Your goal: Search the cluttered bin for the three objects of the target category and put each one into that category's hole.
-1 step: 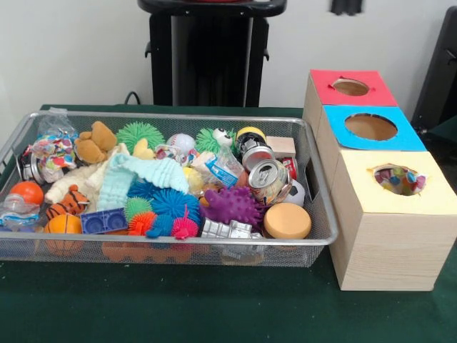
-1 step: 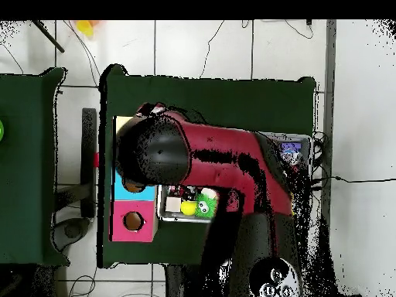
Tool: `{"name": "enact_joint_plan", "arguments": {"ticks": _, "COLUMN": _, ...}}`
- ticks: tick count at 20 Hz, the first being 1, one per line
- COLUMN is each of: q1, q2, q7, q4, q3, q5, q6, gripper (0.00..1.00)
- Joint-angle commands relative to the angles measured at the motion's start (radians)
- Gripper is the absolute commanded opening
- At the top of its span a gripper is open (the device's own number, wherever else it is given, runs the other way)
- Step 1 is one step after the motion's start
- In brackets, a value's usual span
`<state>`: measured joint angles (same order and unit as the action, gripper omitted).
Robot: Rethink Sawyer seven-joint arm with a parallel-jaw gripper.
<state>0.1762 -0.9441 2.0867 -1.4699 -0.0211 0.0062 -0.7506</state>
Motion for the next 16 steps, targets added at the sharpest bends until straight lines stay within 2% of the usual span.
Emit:
{"name": "enact_joint_plan", "arguments": {"ticks": 1, "q1": 0.1, "q2": 0.002, "q7": -0.31, "q4": -0.029, "q3": -0.124, "q5": -0.057, "q6": -0.154, "gripper": 0.0}}
{"name": "enact_joint_plan", "arguments": {"ticks": 7, "q1": 0.174, "q2": 0.03, "q7": -0.33, "q4": -0.093, "q3": -0.192, "q5": -0.08, "q6": -0.039, "gripper": 0.0}}
{"name": "enact_joint_plan", "arguments": {"ticks": 12, "q1": 0.216, "q2": 0.048, "q7": -0.293, "q4": -0.177, "q3": -0.248, "q5": -0.107, "q6": 0.072, "gripper": 0.0}}
{"name": "enact_joint_plan", "arguments": {"ticks": 16, "q1": 0.225, "q2": 0.074, "q7": -0.23, "q4": -0.213, "q3": -0.273, "q5": -0.154, "q6": 0.169, "gripper": 0.0}}
